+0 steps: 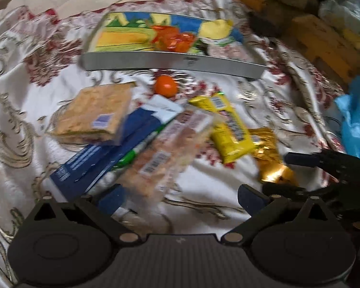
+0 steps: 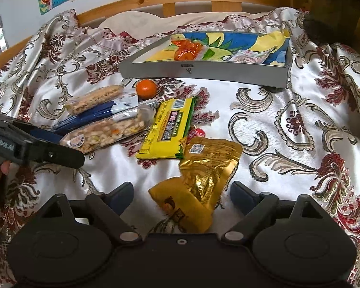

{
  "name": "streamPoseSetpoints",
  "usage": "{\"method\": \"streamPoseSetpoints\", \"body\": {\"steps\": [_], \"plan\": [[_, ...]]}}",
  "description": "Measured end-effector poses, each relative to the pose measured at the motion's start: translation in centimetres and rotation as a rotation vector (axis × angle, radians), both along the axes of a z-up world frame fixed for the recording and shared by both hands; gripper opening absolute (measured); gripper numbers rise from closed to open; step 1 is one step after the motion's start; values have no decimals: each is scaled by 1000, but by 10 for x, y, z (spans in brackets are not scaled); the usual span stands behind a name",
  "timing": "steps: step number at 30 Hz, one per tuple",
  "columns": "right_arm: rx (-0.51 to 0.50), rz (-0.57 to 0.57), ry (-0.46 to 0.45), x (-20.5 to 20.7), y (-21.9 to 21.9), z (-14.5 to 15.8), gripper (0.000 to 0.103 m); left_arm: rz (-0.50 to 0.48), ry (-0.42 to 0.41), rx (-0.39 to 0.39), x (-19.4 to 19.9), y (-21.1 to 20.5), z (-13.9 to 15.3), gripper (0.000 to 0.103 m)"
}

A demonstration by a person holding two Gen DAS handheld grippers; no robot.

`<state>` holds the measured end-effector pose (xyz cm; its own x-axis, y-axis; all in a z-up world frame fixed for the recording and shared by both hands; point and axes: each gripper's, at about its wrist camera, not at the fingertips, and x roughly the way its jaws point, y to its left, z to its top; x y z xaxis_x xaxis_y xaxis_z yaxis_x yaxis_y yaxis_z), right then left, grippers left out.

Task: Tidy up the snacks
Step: 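Move the left tool to the beige granola bar pack while the right tool approaches the gold foil bag, then close the left gripper on the granola pack while the right gripper closes on the gold foil bag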

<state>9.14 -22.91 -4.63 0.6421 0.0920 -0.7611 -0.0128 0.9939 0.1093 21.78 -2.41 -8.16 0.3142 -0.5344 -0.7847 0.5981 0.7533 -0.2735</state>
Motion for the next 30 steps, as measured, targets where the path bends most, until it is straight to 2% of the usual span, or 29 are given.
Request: {"method": "streamPoseSetpoints", "body": {"steps": [5,10,16,20,21,23,27,30], "plan": [[-3,-10,0,-1,0,1,88,-26,-31,8,-4,-6,3,102],[-15,-19,-6,-1,0,1,88,-20,-91,71,0,-9,-3,102],[-34,-35,-3,0,-1,0,84,1,-64,7,7,-13,-2,100],[-66,-61,6,-2,0,1,75,-47,-31,-24,0,-17,2,95],[-77,-65,9,-3,1,1,69,-56,-30,-24,-2,-19,2,95],[-85,-63,7,-5,2,2,66,-64,-45,-24,-6,-22,5,94],[-77,-59,-4,-1,1,2,69,-29,-68,-23,-4,-29,8,94],[-92,-57,-4,3,3,0,72,6,-52,-32,4,-33,5,94]]}}
